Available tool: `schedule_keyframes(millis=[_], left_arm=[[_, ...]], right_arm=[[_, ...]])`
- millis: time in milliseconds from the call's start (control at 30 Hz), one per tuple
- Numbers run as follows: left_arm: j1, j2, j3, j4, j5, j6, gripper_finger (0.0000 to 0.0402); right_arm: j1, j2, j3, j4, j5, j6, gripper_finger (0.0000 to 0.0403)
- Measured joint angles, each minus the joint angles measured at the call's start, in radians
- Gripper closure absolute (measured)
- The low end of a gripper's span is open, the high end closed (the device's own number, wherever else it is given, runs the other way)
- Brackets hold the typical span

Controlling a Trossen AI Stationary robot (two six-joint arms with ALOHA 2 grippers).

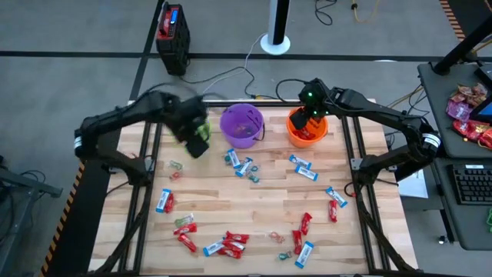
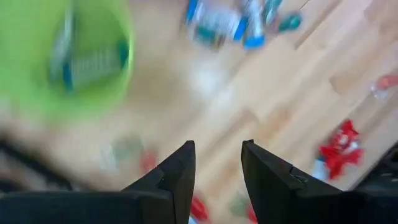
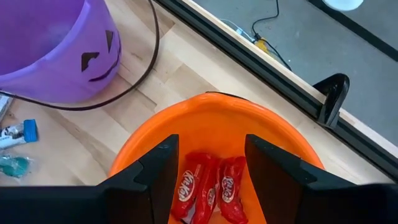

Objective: Sort candy by brand, put in halloween buckets
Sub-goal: Put the red chocolate into the orange bucket

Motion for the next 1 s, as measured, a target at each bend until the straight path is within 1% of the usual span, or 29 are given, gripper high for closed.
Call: schedule_keyframes(millis=[67, 200, 300, 433, 500, 533, 633, 733, 767, 867, 1000], left_arm=[[-0.069, -0.047, -0.043, -0.058, -0.003, -0.219, 0.0287], [-0.237, -0.12, -0.189, -0.047, -0.013, -0.54, 0.0287], [-0.349, -0.157, -0.317, -0.048, 0.011, -0.725, 0.0287], [-0.464, -0.172, -0.491, 0.01, 0.027, -0.895, 0.0287], [-0.498, -0.175, -0.575, 0.09, 0.031, -0.941, 0.0287], [-0.507, -0.174, -0.618, 0.156, 0.037, -0.952, 0.0287], [-0.509, -0.158, -0.741, 0.332, 0.069, -0.975, 0.0287], [-0.509, -0.128, -0.838, 0.504, 0.077, -0.992, 0.0287], [-0.509, -0.116, -0.86, 0.534, 0.076, -0.998, 0.0287], [-0.508, -0.072, -0.895, 0.553, 0.063, -1.005, 0.0287], [-0.509, -0.024, -0.881, 0.547, 0.067, -0.98, 0.0287]], right_arm=[[0.0, 0.0, 0.0, 0.0, 0.0, -0.009, 0.0225], [0.0, 0.0, 0.0, 0.0, -0.001, -0.025, 0.0225], [0.0, 0.0, 0.0, 0.0, -0.003, -0.036, 0.0225], [0.0, 0.0, 0.0, 0.001, -0.022, -0.036, 0.0225], [0.0, 0.0, 0.0, 0.003, -0.022, -0.036, 0.0225], [0.0, 0.0, 0.0, 0.004, -0.022, -0.036, 0.0225], [0.0, 0.0, 0.0, 0.004, -0.025, -0.035, 0.0225], [0.0, 0.0, 0.0, 0.004, -0.033, -0.033, 0.0225], [0.0, 0.0, 0.0, 0.003, -0.042, -0.031, 0.0225], [0.0, 0.0, 0.0, 0.004, -0.055, -0.019, 0.0225], [0.0, 0.0, 0.0, 0.003, -0.078, 0.001, 0.0225]])
